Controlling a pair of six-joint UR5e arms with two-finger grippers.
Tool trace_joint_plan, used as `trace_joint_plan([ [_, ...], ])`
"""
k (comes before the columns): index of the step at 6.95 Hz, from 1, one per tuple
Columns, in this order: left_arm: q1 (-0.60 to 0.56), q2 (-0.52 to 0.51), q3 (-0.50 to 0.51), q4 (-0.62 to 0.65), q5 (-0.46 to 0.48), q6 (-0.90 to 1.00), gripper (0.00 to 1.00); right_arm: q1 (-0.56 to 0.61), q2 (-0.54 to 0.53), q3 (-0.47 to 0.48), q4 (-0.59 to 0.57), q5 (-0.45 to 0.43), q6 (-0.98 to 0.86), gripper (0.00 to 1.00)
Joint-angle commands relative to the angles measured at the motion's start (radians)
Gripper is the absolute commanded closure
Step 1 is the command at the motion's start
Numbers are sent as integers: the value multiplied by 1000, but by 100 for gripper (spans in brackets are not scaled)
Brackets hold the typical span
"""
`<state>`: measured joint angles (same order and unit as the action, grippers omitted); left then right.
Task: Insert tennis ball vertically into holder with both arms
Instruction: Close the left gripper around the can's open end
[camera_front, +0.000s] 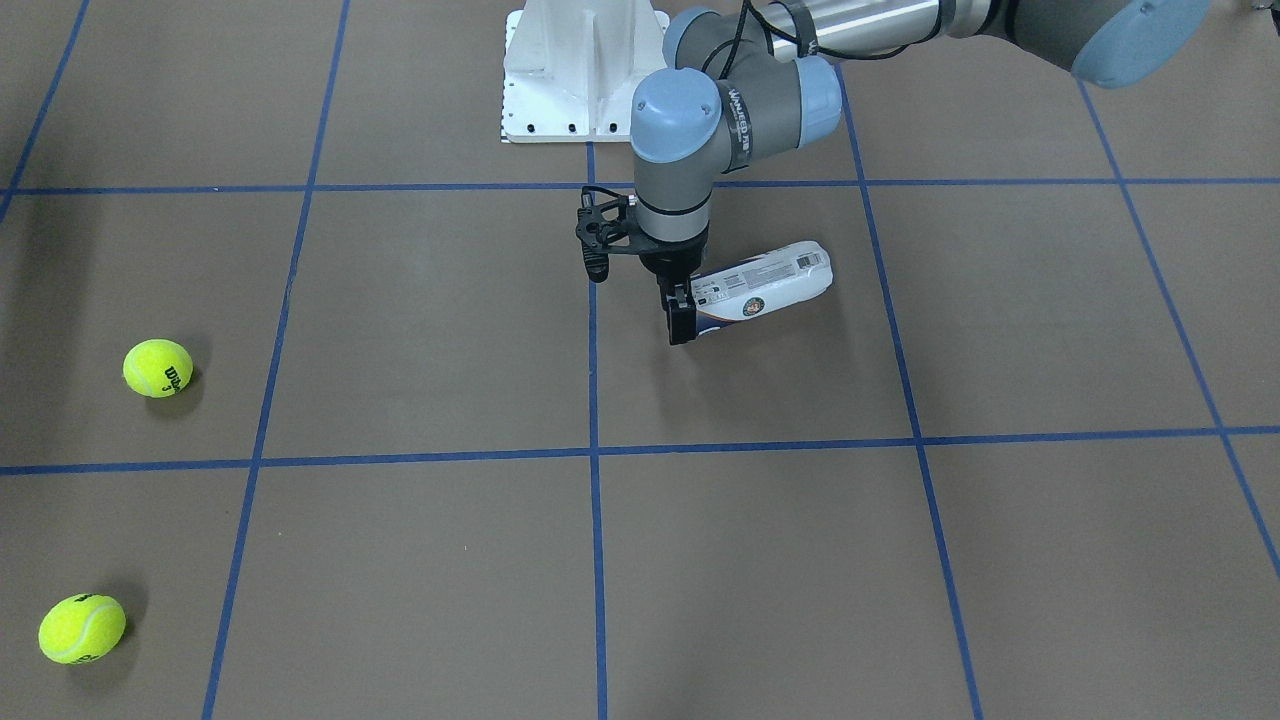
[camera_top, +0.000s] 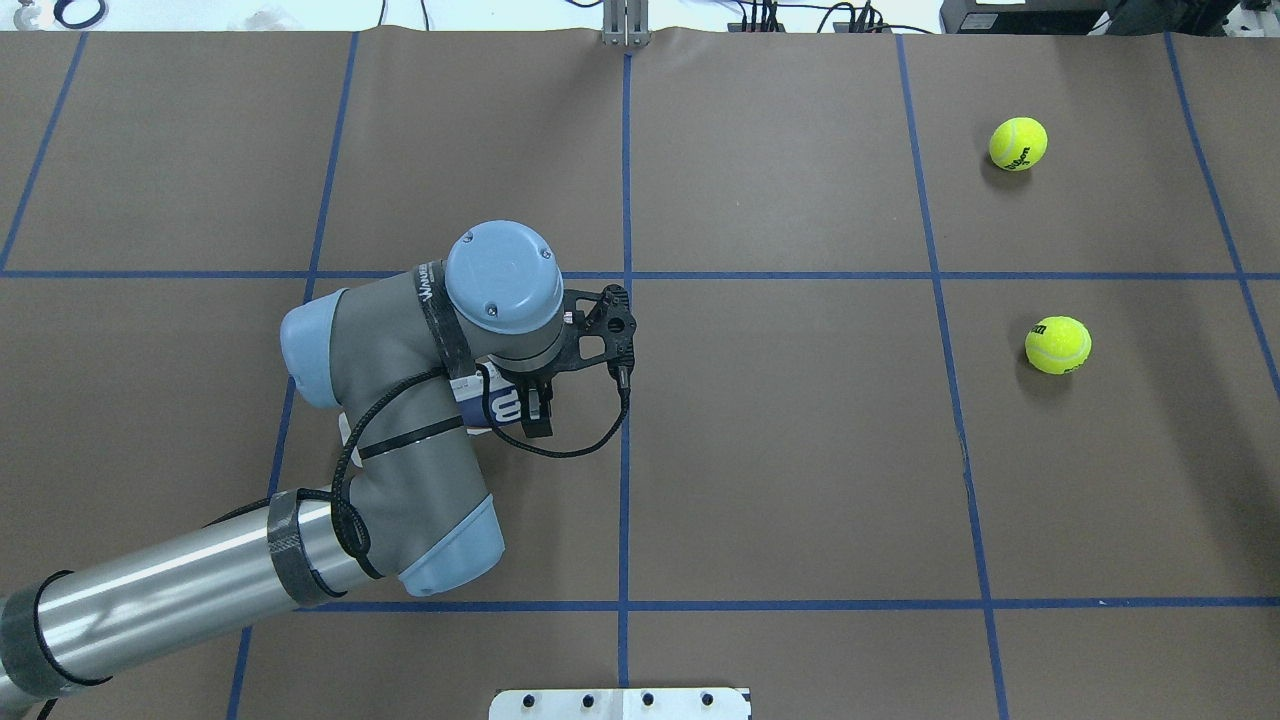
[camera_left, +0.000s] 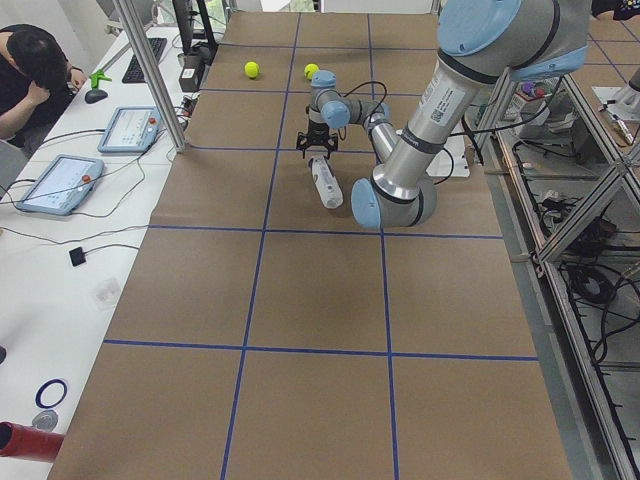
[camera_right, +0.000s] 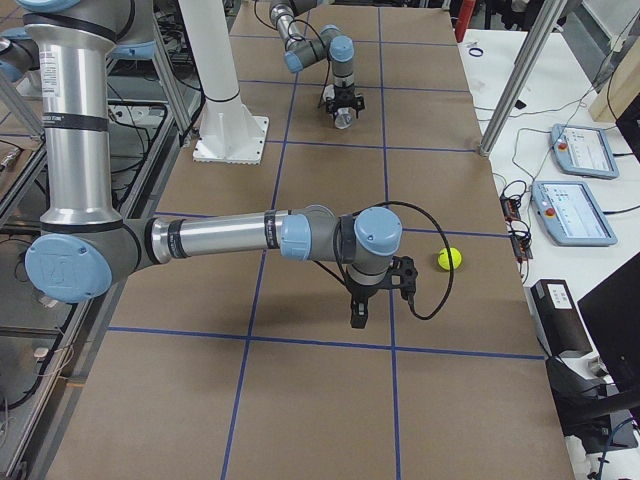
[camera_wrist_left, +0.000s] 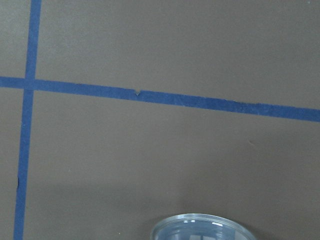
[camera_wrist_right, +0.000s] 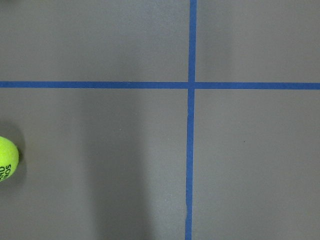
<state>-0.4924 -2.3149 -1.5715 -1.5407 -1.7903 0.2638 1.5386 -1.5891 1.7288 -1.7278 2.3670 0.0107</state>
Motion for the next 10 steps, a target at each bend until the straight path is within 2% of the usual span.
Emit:
trace_joint_plan([
  [1, 3, -1, 4, 1, 0, 0, 1, 0, 0, 0, 1, 1, 0, 1],
  [10, -18, 20, -24, -1, -1, -81, 1, 0, 5, 0, 4, 2, 0, 1],
])
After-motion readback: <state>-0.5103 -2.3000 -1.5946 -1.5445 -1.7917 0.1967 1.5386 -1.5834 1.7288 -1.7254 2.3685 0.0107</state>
